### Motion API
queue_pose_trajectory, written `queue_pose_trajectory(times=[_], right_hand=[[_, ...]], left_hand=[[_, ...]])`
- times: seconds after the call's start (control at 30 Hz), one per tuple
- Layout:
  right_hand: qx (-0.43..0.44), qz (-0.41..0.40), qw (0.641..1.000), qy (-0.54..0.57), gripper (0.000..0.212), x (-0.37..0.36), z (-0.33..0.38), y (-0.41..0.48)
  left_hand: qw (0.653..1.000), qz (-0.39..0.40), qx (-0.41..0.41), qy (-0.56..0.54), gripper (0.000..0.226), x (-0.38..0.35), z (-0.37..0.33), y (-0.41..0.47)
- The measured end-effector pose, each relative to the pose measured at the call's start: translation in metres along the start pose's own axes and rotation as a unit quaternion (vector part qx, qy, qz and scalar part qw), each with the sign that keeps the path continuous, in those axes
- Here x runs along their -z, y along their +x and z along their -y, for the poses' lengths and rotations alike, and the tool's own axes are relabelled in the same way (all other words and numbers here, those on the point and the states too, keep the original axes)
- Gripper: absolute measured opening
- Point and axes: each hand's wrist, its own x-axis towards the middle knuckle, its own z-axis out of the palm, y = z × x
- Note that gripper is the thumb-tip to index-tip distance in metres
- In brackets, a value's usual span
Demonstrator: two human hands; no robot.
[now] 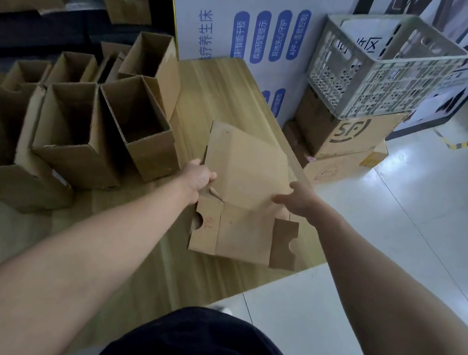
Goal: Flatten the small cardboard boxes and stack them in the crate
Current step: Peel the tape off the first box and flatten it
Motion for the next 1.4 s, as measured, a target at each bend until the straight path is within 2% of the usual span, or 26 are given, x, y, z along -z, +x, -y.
queue_pose_trajectory(times=[0.07, 0.1, 0.17, 0.2, 0.3, 0.4, 0.5, 0.57, 0.63, 0.77, 0.9, 1.07, 1.2, 1.3, 1.4], right_hand=[[-0.006, 0.023, 1.000, -0.018, 0.071, -0.006, -0.005, 0.004], [-0.010, 0.032, 0.999, -0.032, 0.072, -0.009, -0.006, 0.007], [-0.007, 0.048, 0.997, -0.054, 0.072, -0.014, -0.009, 0.013], [-0.001, 0.055, 0.997, -0.058, 0.073, -0.017, -0.009, 0.017], [0.017, 0.075, 0.995, -0.070, 0.075, -0.026, -0.010, 0.028], [0.042, 0.084, 0.987, -0.131, 0.075, -0.035, -0.008, 0.039], [0.069, 0.105, 0.974, -0.189, 0.074, -0.045, -0.009, 0.051], [0.083, 0.124, 0.963, -0.226, 0.076, -0.051, -0.011, 0.058], [0.087, 0.155, 0.948, -0.266, 0.087, -0.055, -0.013, 0.065], [0.093, 0.182, 0.924, -0.324, 0.104, -0.057, -0.016, 0.078], [0.087, 0.174, 0.927, -0.320, 0.113, -0.056, -0.018, 0.092], [0.113, 0.126, 0.932, -0.320, 0.112, -0.058, -0.020, 0.107], [0.120, 0.113, 0.924, -0.346, 0.108, -0.050, -0.012, 0.122], [0.128, 0.106, 0.914, -0.369, 0.107, -0.044, -0.007, 0.130], [0.148, 0.093, 0.909, -0.378, 0.105, -0.042, -0.008, 0.132]], left_hand=[[0.997, -0.016, 0.021, 0.069, 0.041, 0.001, 0.009, 0.005], [0.991, -0.025, 0.034, 0.125, 0.053, 0.002, 0.013, 0.007], [0.968, -0.024, 0.043, 0.247, 0.083, 0.003, 0.022, 0.011], [0.947, -0.015, 0.023, 0.320, 0.090, 0.003, 0.025, 0.012], [0.886, 0.046, -0.066, 0.456, 0.078, 0.000, 0.034, 0.016], [0.842, 0.122, -0.066, 0.521, 0.069, -0.001, 0.043, 0.022], [0.817, 0.158, -0.044, 0.552, 0.073, 0.003, 0.049, 0.031], [0.799, 0.167, -0.036, 0.577, 0.074, 0.005, 0.052, 0.037], [0.779, 0.157, -0.042, 0.606, 0.073, 0.005, 0.055, 0.041], [0.758, 0.123, -0.073, 0.637, 0.073, 0.004, 0.062, 0.046], [0.749, 0.106, -0.072, 0.650, 0.076, -0.001, 0.058, 0.054], [0.755, 0.082, -0.070, 0.646, 0.076, -0.006, 0.052, 0.064], [0.779, 0.071, -0.067, 0.619, 0.076, -0.010, 0.051, 0.073], [0.810, 0.076, -0.071, 0.577, 0.078, -0.010, 0.047, 0.079], [0.832, 0.077, -0.062, 0.546, 0.085, -0.007, 0.049, 0.076]])
